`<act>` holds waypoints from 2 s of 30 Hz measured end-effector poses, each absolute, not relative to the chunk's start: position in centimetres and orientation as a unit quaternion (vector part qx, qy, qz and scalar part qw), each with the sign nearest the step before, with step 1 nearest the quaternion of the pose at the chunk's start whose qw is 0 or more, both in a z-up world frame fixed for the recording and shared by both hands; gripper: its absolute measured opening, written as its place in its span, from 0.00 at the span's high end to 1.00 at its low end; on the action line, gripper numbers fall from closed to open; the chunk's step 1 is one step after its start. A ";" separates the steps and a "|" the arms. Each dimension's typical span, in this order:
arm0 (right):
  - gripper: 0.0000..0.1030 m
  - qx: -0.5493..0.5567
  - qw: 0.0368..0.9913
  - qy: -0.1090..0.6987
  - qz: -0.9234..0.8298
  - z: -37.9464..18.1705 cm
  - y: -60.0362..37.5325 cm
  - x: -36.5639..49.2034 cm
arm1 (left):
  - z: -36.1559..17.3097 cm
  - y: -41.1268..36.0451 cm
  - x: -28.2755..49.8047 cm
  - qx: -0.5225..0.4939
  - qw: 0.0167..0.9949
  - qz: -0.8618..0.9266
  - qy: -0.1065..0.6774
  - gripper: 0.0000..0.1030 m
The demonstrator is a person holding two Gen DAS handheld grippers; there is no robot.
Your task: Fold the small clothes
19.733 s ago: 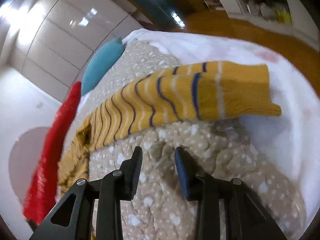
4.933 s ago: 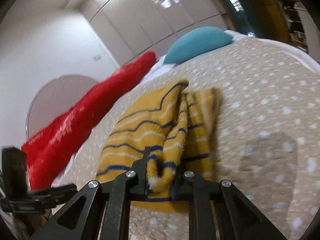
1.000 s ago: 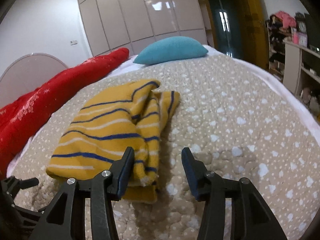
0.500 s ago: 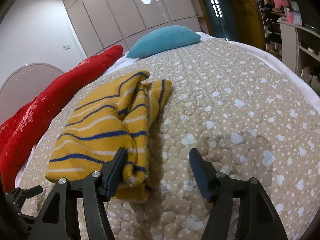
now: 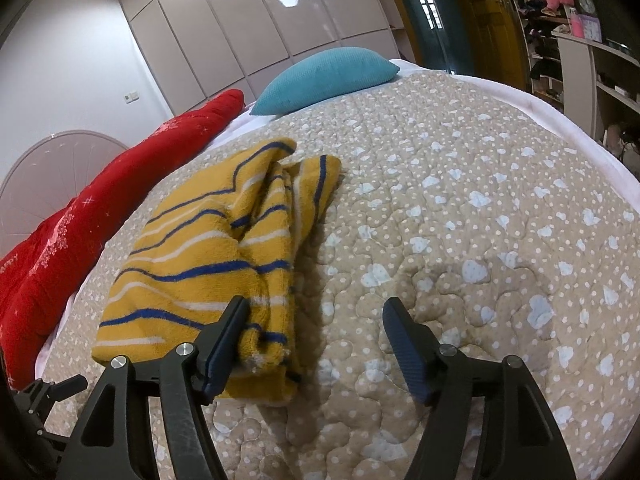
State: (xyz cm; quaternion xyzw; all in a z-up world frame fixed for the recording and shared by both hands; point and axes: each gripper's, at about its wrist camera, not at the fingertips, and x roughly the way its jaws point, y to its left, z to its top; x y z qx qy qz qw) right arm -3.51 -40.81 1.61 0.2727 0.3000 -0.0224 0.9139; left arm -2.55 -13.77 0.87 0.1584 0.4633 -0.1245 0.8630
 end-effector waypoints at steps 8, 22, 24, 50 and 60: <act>0.27 0.278 0.913 0.299 -0.023 1.5 -40.9 -3.5 | 6.1 -13.1 -3.3 0.122 0.894 -0.160 0.401 0.07; 0.25 0.289 0.911 0.294 -0.019 1.4 -41.0 -3.6 | 2.1 -17.7 7.9 0.155 0.840 -0.150 0.498 0.06; 0.25 0.290 0.911 0.294 -0.019 1.3 -41.0 -3.6 | 3.9 -17.7 7.2 0.150 0.843 -0.175 0.486 0.08; 0.25 0.364 0.894 0.259 0.030 0.6 -43.2 -5.5 | 2.4 -39.0 18.4 0.191 0.795 -0.250 0.518 0.54; 0.24 0.367 0.892 0.260 0.038 0.3 -43.3 -5.5 | 8.6 -34.6 15.6 0.097 0.822 -0.288 0.481 0.33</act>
